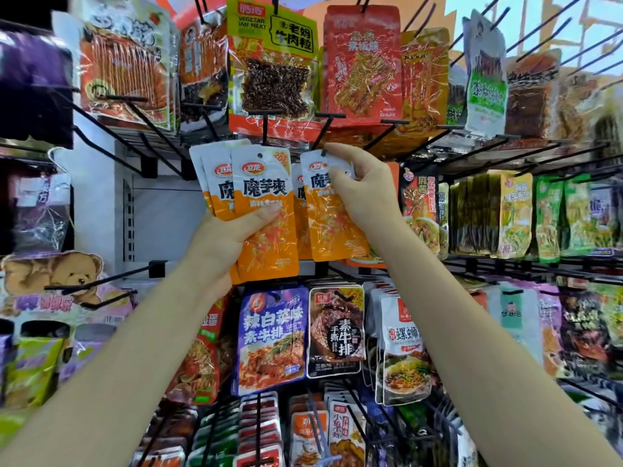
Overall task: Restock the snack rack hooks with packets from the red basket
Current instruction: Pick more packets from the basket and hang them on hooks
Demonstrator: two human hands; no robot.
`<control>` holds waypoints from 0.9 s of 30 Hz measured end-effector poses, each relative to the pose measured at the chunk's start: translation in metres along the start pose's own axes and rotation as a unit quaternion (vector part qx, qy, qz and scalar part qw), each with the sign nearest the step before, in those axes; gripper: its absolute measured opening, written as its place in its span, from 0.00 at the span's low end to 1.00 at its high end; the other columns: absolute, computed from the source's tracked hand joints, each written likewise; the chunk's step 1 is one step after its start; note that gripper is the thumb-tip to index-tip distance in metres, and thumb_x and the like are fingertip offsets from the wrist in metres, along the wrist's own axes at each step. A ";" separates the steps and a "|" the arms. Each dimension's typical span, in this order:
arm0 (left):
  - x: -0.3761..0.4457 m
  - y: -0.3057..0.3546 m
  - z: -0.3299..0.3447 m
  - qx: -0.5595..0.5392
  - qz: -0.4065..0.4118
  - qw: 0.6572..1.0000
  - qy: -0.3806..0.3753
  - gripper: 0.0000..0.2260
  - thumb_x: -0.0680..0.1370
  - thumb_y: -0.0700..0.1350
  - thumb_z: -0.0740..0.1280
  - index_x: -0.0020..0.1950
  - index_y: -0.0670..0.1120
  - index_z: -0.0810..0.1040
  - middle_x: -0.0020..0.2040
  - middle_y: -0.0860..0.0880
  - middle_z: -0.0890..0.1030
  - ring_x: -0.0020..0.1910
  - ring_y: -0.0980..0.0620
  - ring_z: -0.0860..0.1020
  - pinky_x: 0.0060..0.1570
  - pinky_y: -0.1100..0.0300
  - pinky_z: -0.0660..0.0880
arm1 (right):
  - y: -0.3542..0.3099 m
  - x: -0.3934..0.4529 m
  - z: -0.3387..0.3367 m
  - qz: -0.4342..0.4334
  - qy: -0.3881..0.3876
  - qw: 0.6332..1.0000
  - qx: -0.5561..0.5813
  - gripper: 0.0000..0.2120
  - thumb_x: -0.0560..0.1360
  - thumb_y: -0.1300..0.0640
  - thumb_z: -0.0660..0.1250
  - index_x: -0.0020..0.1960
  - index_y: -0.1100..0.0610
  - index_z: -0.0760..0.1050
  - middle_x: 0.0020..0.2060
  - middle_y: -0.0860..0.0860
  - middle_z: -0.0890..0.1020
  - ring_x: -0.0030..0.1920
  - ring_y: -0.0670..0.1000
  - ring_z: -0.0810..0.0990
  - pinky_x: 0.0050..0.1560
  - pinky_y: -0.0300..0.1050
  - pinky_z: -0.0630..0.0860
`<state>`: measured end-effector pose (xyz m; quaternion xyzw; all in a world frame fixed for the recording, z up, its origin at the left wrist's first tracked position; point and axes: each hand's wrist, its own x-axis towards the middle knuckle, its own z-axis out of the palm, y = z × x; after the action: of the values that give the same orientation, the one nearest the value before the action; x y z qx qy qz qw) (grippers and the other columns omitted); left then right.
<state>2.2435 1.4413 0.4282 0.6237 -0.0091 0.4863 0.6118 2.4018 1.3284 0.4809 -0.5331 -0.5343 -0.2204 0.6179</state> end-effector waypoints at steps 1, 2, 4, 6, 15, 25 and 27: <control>-0.003 0.002 0.002 -0.003 -0.004 1.000 -0.008 0.22 0.69 0.45 0.76 0.63 0.50 0.80 0.53 0.47 0.87 0.50 0.47 0.86 0.44 0.49 0.84 | 0.002 0.002 0.002 0.016 -0.007 1.000 -0.006 0.17 0.81 0.61 0.63 0.69 0.54 0.76 0.62 0.48 0.81 0.32 0.50 0.75 0.30 0.41 0.74; -0.003 0.003 0.002 -0.005 -0.002 1.000 -0.021 0.24 0.69 0.46 0.76 0.64 0.50 0.80 0.54 0.47 0.87 0.51 0.47 0.86 0.45 0.49 0.84 | 0.004 0.004 0.003 0.031 -0.018 0.999 -0.019 0.17 0.81 0.60 0.64 0.69 0.53 0.76 0.58 0.46 0.81 0.39 0.52 0.77 0.36 0.44 0.75; -0.003 0.004 0.002 -0.001 -0.011 1.000 -0.018 0.28 0.67 0.47 0.76 0.67 0.49 0.78 0.56 0.46 0.86 0.53 0.45 0.85 0.48 0.47 0.83 | 0.005 0.003 0.005 0.019 -0.032 0.994 -0.099 0.17 0.81 0.56 0.65 0.69 0.53 0.76 0.50 0.45 0.77 0.45 0.48 0.72 0.42 0.38 0.69; -0.001 0.002 0.000 0.002 -0.023 1.000 -0.014 0.29 0.66 0.47 0.76 0.67 0.48 0.78 0.57 0.45 0.86 0.54 0.44 0.85 0.48 0.46 0.83 | 0.004 -0.004 0.004 -0.059 0.026 0.980 -0.188 0.13 0.81 0.55 0.66 0.64 0.57 0.80 0.47 0.49 0.71 0.43 0.44 0.68 0.41 0.33 0.65; 0.003 -0.001 0.022 0.067 -0.035 0.997 -0.009 0.17 0.70 0.54 0.77 0.56 0.51 0.82 0.50 0.50 0.88 0.50 0.47 0.86 0.52 0.47 0.82 | -0.015 -0.031 0.010 0.075 -0.057 0.991 0.100 0.07 0.79 0.54 0.69 0.51 0.57 0.78 0.47 0.58 0.85 0.46 0.57 0.84 0.42 0.55 0.80; 0.003 0.004 0.000 0.026 -0.047 0.998 0.037 0.14 0.80 0.48 0.69 0.63 0.41 0.78 0.51 0.39 0.86 0.44 0.41 0.86 0.41 0.46 0.84 | -0.010 -0.011 0.000 0.066 0.012 0.986 0.154 0.10 0.81 0.56 0.66 0.62 0.51 0.72 0.47 0.53 0.85 0.44 0.49 0.84 0.46 0.51 0.83; 0.002 0.005 -0.001 0.029 -0.034 0.998 0.041 0.13 0.79 0.48 0.71 0.61 0.43 0.79 0.54 0.37 0.85 0.50 0.37 0.85 0.48 0.40 0.83 | -0.008 -0.008 0.000 0.035 0.032 0.990 0.133 0.17 0.81 0.58 0.66 0.68 0.49 0.68 0.35 0.54 0.81 0.31 0.48 0.76 0.31 0.43 0.75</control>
<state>2.2407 1.4420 0.4324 0.6208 0.0510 0.4905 0.6094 2.3924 1.3235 0.4773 -0.4567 -0.5198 -0.1426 0.7077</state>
